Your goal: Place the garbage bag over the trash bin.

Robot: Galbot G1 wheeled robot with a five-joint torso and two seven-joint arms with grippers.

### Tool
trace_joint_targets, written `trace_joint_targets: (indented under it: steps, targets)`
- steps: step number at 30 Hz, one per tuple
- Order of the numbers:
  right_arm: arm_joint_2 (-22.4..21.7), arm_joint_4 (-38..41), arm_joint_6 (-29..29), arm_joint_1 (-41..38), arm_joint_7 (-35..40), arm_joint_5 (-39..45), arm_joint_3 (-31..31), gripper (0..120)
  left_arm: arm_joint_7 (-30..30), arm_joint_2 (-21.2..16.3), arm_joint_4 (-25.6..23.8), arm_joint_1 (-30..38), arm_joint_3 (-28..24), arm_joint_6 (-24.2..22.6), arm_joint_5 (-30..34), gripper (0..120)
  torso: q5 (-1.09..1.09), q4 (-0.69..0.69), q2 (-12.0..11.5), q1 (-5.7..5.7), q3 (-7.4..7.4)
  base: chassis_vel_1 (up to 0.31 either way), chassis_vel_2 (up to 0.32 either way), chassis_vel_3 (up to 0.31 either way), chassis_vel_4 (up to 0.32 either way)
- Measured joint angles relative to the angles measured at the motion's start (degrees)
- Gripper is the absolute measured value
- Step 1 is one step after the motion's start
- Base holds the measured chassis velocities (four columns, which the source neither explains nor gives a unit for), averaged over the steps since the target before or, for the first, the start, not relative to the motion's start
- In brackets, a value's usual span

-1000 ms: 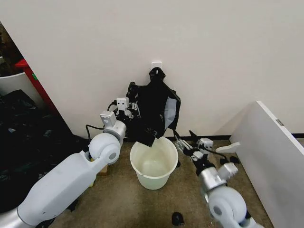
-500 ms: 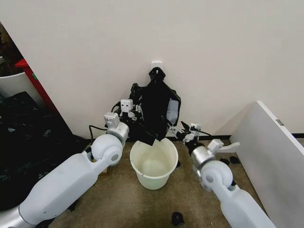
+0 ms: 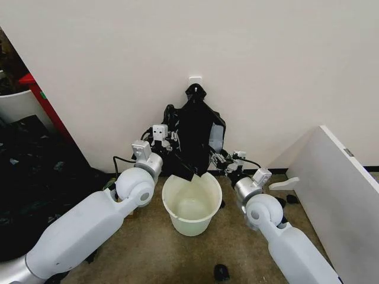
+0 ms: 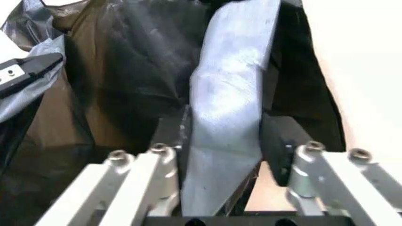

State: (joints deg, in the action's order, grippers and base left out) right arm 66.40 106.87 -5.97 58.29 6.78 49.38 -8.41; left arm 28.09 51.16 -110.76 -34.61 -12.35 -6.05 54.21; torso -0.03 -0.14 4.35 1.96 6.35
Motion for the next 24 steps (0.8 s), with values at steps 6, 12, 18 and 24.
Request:
trace_joint_targets:
  steps: [6, 12, 18, 24]
  targets:
    - [-0.46, 2.13, 0.31, 1.06, 0.12, -0.35, -0.50, 11, 0.00, -0.05, -0.33, -0.58, 0.38, 0.16, 0.00, 0, 0.00, 0.00, 0.00, 0.00, 0.00, 0.000, 0.000, 0.000, 0.000]
    - [-1.12, 6.37, -0.04, 3.11, 0.81, -0.11, -1.06, 0, 0.18, -0.51, -2.62, -2.04, 1.56, 0.12, 0.03, 0, -0.01, -0.01, 0.00, 0.00, 0.00, 0.000, 0.000, 0.000, 0.000]
    - [-1.81, 11.94, -0.84, 6.51, 2.00, 0.85, -2.01, 0, -0.02, -2.69, -7.12, -6.50, 5.33, 0.07, 0.18, 0, -0.01, -0.01, 0.00, 0.00, 0.00, 0.000, 0.000, 0.000, 0.000]
    - [-2.32, 19.89, -2.42, 12.16, 3.95, 3.81, -2.49, 0, -1.69, -5.68, -14.54, -16.56, 11.86, 0.50, -0.24, 0, -0.01, 0.04, 0.00, -0.01, -0.01, 0.000, 0.000, 0.000, 0.000]
